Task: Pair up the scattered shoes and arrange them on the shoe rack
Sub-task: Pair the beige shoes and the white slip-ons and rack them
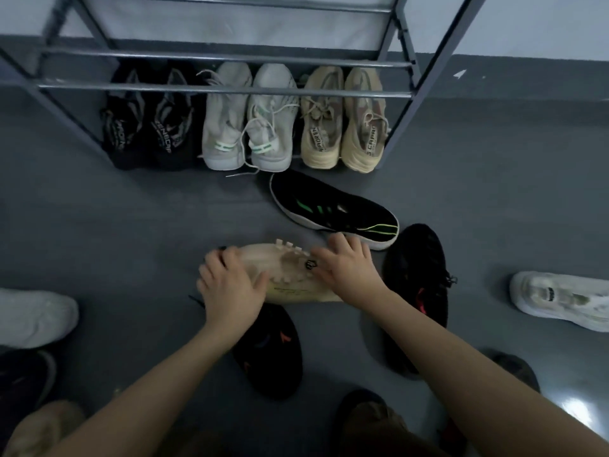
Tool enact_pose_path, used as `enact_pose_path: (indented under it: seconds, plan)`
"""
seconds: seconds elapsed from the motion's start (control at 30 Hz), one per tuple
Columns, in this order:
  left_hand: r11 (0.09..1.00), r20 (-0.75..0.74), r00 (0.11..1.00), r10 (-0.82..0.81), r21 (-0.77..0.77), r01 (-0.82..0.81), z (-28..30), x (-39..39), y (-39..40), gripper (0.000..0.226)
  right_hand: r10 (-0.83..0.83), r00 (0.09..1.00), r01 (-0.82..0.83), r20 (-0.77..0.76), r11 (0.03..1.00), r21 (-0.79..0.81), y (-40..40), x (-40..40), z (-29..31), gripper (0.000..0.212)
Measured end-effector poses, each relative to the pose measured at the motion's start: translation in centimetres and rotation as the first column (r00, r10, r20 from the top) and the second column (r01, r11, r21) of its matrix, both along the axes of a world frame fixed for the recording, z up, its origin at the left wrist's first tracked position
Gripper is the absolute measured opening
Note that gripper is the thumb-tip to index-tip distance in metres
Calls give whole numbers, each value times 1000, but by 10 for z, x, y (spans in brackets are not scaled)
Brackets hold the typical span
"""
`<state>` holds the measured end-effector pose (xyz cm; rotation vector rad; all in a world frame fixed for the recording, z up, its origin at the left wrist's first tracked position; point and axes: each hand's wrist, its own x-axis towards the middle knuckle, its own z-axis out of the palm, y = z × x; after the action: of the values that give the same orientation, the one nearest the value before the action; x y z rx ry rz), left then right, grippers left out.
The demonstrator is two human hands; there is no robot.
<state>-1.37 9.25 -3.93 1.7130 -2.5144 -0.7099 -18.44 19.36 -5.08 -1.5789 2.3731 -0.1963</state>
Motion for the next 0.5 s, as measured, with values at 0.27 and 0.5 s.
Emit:
enact_pose_path:
  seconds: [0.27,0.5]
  plan:
    - [994,-151,988,-30,100,45,-7,18,-8,55,108,991,-102,83,992,-76,-14,3,-4,26]
    - [973,-520,823,230,149,-178,14,44,-33,68,77,962,13,263,946,-324,-41,38,32,29]
